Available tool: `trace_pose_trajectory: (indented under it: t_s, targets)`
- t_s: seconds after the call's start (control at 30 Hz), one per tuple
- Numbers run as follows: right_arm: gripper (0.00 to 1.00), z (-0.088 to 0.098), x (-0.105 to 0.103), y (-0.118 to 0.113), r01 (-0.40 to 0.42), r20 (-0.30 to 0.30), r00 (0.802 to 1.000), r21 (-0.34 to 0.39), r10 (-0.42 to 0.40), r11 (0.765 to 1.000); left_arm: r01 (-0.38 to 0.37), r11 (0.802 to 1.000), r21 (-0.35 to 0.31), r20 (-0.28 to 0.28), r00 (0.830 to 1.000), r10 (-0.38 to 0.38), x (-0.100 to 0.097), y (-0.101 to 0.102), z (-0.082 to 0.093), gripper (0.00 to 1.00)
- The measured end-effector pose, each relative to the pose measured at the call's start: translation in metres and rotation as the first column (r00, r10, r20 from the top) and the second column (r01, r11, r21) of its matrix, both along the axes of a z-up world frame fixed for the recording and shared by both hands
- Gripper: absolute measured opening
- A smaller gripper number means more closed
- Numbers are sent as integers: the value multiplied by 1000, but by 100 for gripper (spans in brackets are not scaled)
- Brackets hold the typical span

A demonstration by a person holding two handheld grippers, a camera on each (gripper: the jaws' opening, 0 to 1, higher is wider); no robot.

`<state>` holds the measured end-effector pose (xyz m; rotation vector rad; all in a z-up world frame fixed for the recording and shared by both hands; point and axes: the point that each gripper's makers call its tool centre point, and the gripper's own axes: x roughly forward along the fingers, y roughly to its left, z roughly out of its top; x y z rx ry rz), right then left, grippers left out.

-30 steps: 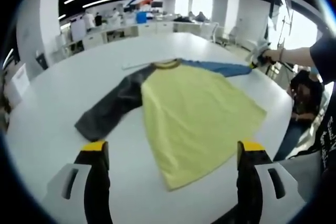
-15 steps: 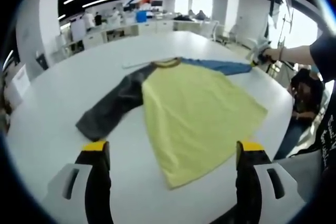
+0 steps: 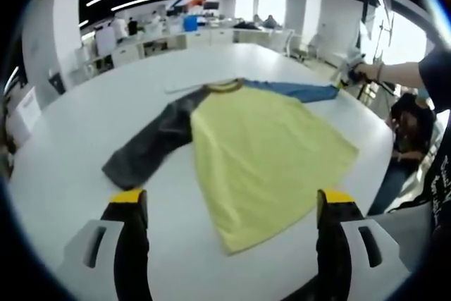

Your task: Fold the garment on the visible template until the final outline fits inside the template.

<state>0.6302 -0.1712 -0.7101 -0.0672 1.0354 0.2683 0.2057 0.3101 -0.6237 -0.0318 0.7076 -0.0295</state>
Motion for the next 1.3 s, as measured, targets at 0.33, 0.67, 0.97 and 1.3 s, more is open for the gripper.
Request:
trace_pose_trajectory:
  t_s: [0.33, 0.67, 0.97, 1.3]
  targets:
    - [0, 18, -8, 22, -40, -3, 999, 41, 41, 998, 0, 1000, -13, 10, 1000, 1, 2, -1, 4, 99]
    - [0, 36, -14, 47, -97, 6, 995, 55, 97, 994, -3, 1000, -24, 18, 1000, 3, -1, -1, 6, 99]
    - [0, 57, -38, 87, -142, 21, 990, 94, 140, 985, -4, 1000, -28, 27, 1000, 4, -7, -1, 8, 99]
    - [0, 71, -46, 119, -174, 15, 985, 136, 174, 975, 15, 999, -29, 44, 999, -14, -9, -5, 12, 99]
